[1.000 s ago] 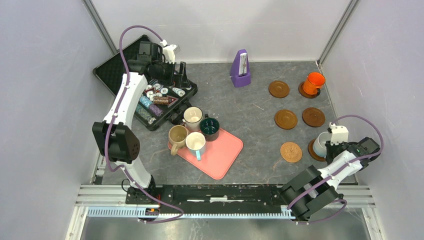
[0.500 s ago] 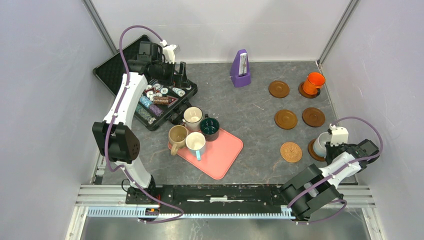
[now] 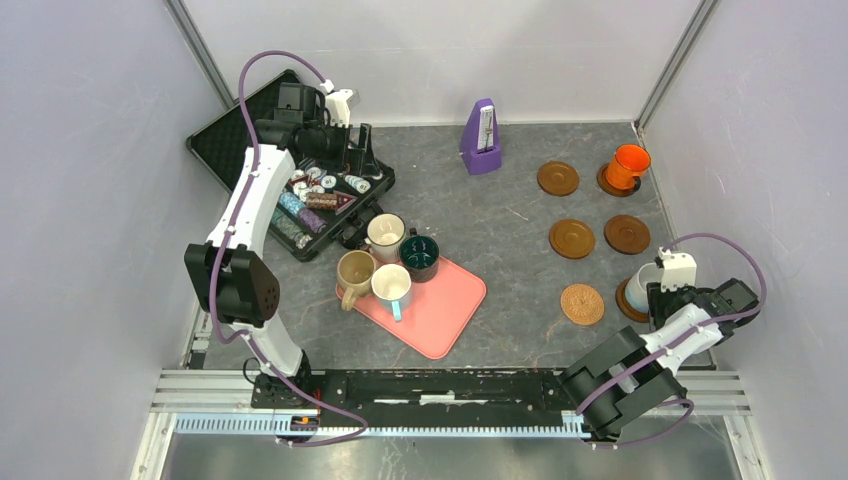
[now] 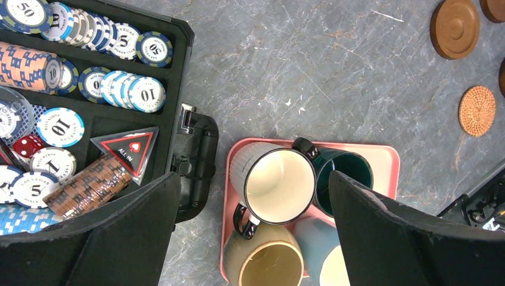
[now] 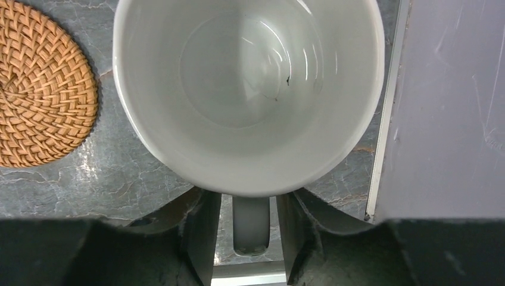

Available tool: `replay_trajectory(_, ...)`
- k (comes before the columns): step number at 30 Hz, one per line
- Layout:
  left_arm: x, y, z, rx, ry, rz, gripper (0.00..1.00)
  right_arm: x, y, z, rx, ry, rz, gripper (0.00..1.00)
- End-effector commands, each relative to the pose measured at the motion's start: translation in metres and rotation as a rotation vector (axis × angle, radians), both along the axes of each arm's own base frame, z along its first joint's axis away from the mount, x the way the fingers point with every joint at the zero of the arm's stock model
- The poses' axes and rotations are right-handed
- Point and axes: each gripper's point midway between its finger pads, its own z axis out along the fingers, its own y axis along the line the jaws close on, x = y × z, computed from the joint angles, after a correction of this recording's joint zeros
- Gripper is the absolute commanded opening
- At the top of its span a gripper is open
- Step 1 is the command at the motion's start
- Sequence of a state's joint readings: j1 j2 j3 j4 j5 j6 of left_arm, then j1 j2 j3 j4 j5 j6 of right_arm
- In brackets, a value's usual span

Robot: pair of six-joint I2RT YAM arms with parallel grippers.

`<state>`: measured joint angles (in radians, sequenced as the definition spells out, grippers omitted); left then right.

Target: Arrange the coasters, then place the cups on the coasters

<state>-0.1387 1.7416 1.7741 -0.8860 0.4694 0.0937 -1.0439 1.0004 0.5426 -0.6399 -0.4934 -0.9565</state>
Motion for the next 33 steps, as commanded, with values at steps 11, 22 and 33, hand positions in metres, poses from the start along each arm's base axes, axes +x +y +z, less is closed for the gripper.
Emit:
replay_trajectory(11, -0.002, 0.002, 0.001, -0.004, 0.003, 0.018, 1.0, -0.007, 0.01, 0.042, -0.031, 0.017, 0.12, 0.89)
replay_trajectory(22, -0.008, 0.004, -0.012, 0.018, 0.017, -0.012, 1.0, 0.056, 0.006, 0.135, -0.007, -0.11, 0.172, 0.98)
replay_trajectory(33, -0.031, 0.027, -0.017, 0.116, 0.0, 0.001, 1.0, 0.202, 0.129, 0.186, 0.019, -0.226, 0.484, 0.98)
